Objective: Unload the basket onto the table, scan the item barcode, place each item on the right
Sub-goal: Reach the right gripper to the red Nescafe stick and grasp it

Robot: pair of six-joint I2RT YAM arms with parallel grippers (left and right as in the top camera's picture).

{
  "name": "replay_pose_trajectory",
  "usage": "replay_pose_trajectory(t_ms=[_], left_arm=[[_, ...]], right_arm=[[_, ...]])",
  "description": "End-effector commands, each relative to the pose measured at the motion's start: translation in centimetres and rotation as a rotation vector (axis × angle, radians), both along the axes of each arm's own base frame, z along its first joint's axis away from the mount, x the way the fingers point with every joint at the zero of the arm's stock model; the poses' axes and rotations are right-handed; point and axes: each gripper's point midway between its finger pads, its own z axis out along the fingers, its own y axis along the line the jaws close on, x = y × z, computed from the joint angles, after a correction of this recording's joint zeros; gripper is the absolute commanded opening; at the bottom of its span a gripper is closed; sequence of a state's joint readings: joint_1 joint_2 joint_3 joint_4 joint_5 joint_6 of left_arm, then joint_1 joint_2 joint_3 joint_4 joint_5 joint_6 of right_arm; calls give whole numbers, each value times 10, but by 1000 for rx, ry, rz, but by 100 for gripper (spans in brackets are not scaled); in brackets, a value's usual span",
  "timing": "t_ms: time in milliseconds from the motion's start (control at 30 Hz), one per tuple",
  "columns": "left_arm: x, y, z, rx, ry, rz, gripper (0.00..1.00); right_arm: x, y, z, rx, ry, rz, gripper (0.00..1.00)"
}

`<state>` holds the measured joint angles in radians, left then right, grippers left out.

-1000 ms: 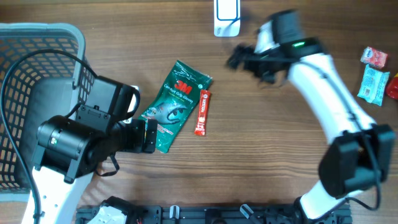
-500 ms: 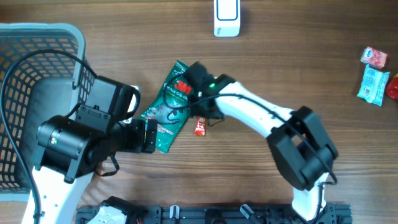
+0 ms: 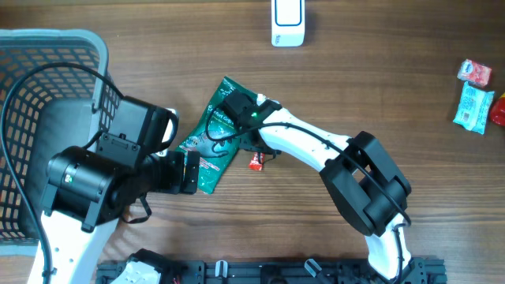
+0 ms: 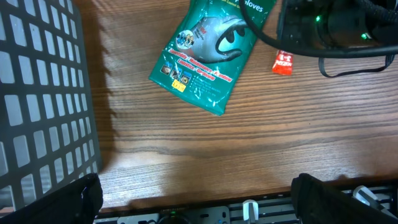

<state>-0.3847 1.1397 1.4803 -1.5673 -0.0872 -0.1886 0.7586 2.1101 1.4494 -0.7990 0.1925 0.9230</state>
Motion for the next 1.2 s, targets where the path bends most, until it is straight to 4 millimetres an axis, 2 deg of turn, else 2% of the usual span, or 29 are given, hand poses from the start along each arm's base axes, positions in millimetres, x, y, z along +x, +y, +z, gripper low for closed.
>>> replay_pose_trajectory(t_ms=[0, 67, 200, 300, 400, 467, 500, 667, 733, 867, 1067, 1167], left_arm=[[0, 0, 3, -12, -10, 11, 100], [0, 0, 3, -12, -10, 11, 100], [0, 0, 3, -12, -11, 11, 100], [0, 0, 3, -12, -10, 10, 100], [0, 0, 3, -12, -10, 11, 100], [0, 0, 3, -12, -10, 10, 100], [0, 0, 3, -12, -10, 11, 100], [0, 0, 3, -12, -10, 11, 100], [0, 0, 3, -12, -10, 11, 100], [0, 0, 3, -12, -11, 11, 100], [0, 0, 3, -12, -10, 11, 100], [0, 0, 3, -12, -10, 11, 100]], right_arm=[[-20, -33, -43, -142, 82, -77, 6], [-26, -29, -42, -121, 116, -74, 5], [-32, 12, -29, 69, 230, 91, 4], [-44, 48, 8, 326, 344, 246, 4], [-67, 66, 59, 623, 469, 407, 4], [-79, 67, 92, 789, 537, 451, 4], [-84, 59, 115, 880, 584, 430, 4], [-88, 23, 147, 954, 706, 252, 4], [-85, 18, 158, 1026, 689, 288, 4], [-80, 19, 186, 1218, 675, 308, 4], [-74, 24, 201, 1320, 668, 294, 4], [-66, 31, 222, 1472, 615, 340, 4]])
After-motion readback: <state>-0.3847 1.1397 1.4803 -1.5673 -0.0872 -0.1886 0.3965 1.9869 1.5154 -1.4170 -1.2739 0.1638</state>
